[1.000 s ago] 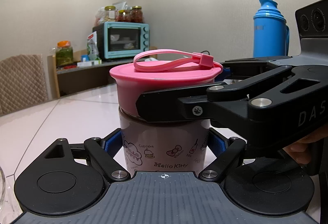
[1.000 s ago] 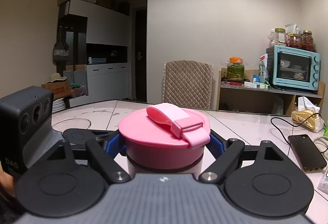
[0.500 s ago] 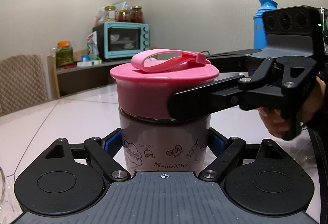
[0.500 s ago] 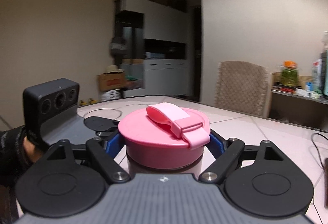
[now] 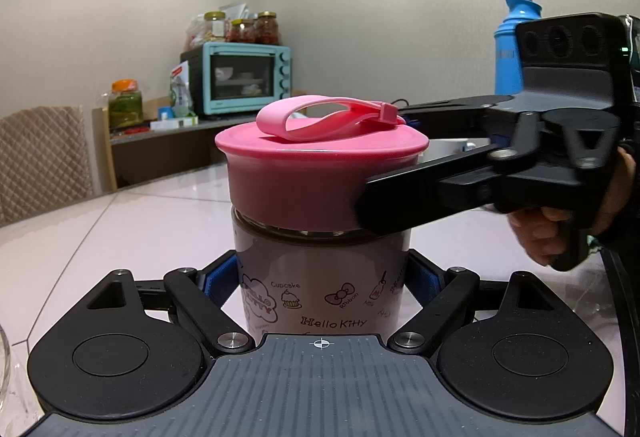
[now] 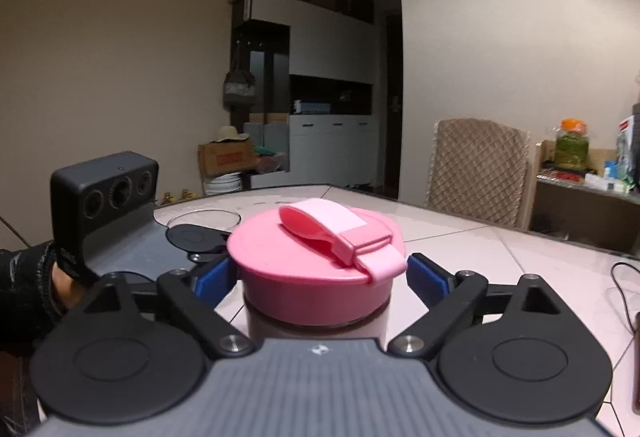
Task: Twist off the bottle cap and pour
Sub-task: 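Swing the right gripper back and twist the pink lid again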
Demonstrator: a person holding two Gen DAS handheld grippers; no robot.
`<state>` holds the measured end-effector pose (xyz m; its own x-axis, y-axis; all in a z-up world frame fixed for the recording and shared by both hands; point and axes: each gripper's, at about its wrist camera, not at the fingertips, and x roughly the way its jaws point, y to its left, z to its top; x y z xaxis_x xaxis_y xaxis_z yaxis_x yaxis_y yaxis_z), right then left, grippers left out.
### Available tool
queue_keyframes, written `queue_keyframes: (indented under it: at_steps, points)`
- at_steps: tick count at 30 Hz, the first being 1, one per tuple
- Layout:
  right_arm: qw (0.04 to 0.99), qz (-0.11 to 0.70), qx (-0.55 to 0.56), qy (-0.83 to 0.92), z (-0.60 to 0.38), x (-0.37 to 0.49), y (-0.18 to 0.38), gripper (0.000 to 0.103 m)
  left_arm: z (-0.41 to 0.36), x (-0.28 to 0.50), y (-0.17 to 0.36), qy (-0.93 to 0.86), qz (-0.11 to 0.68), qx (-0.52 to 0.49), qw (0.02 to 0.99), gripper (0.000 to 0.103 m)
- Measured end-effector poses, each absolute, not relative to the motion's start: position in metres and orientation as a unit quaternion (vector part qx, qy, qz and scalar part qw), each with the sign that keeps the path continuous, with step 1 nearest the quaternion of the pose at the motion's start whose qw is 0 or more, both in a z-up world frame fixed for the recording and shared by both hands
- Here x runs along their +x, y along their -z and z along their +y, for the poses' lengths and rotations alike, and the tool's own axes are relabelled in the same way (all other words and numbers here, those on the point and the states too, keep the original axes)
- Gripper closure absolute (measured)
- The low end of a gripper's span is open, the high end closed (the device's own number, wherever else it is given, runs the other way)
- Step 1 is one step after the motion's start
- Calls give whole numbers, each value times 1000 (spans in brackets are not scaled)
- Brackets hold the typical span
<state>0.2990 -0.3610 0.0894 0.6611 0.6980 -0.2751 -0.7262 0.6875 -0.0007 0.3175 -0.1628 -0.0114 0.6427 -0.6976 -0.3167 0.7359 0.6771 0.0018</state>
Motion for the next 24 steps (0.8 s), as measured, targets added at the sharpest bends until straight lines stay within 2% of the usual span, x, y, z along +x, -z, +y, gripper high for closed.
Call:
queue_keyframes:
  at_steps: [13,24]
  points:
    - [953,131,3,-271,-345,263,-86,7,-163,319,11,396,147,65,904,14]
    - [967,133,-12,-216,-320,269,-75,7,-163,319,11,396,146,65,904,14]
